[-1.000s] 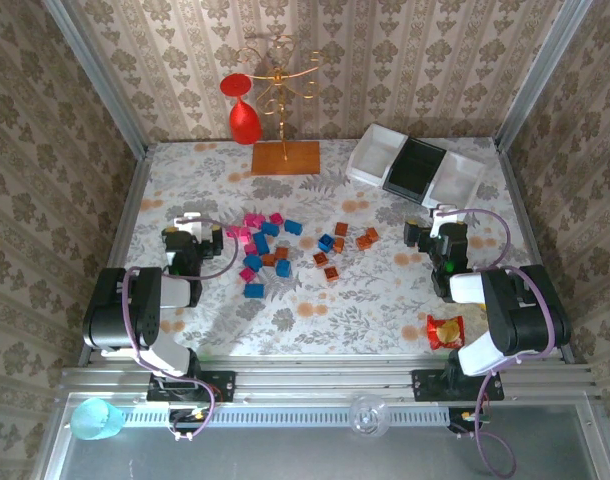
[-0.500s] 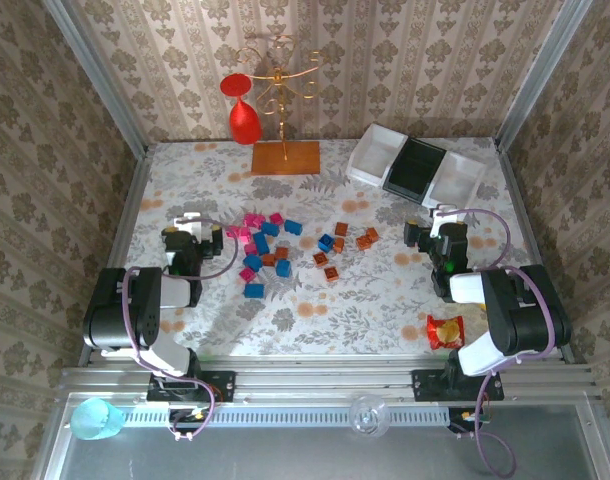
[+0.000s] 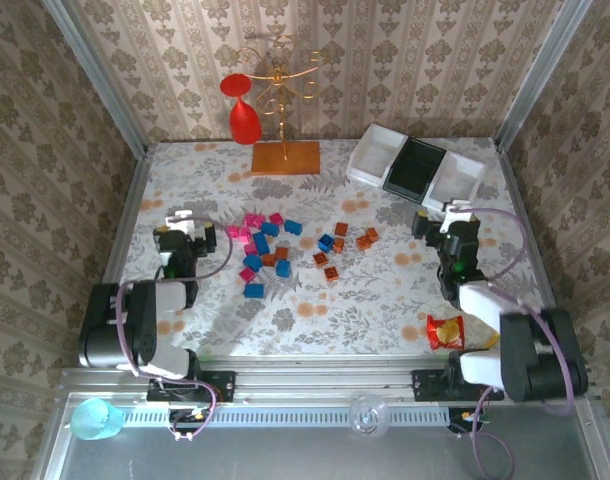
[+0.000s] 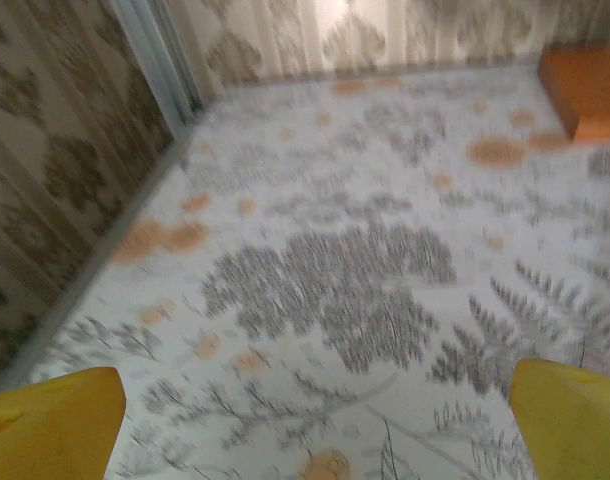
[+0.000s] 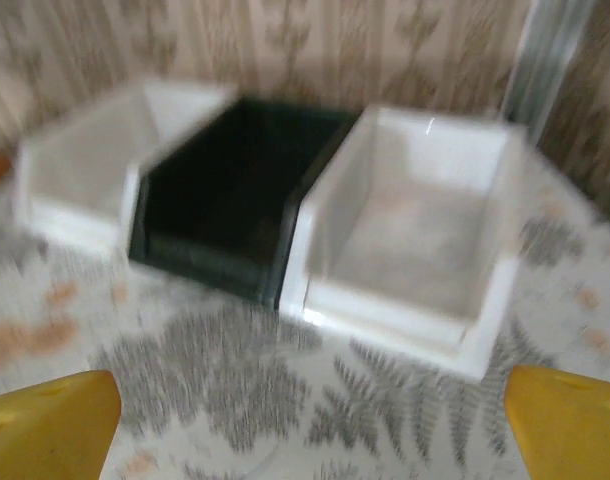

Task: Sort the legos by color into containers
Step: Move the container to the top-center of the table.

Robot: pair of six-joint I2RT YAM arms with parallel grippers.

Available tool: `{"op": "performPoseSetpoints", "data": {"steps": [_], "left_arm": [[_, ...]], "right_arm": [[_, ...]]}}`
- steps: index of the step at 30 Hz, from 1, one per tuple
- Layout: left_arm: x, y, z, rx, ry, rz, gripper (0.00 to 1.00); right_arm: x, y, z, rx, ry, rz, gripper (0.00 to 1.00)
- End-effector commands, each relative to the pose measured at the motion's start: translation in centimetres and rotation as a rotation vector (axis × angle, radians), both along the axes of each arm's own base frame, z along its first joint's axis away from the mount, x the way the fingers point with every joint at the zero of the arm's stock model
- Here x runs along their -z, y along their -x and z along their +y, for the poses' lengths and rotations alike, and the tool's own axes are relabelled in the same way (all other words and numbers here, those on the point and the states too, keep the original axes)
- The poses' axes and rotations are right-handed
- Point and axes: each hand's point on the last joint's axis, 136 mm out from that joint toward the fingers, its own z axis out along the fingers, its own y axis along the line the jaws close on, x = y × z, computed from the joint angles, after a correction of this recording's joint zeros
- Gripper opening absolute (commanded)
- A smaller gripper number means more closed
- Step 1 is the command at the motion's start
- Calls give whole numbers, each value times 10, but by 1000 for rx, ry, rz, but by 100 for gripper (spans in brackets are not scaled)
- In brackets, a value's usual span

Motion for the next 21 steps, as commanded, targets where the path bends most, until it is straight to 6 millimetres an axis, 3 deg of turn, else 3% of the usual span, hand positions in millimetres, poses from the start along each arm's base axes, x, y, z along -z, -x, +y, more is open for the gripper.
{"op": "performPoseSetpoints", "data": {"steps": [1,4,9,18,21], "left_arm": [[-36,13,22,-156,94,-46,100],[-61,24,17,-151,295,-62,100],[-98,24,-46,132,509,-87,100],[-113,16,-150,421,391,102,100],[-117,13,-177,495,370,133,100]], "right_arm": [[-38,21,-25,165,-107,-81,100],[-62,35,-33,243,-216,-97,100],[-62,27,-11,169,-321,-27,100],[-52,-14,49,39,-234,110,100],[-40,-31,59,33,-195,178,100]]}}
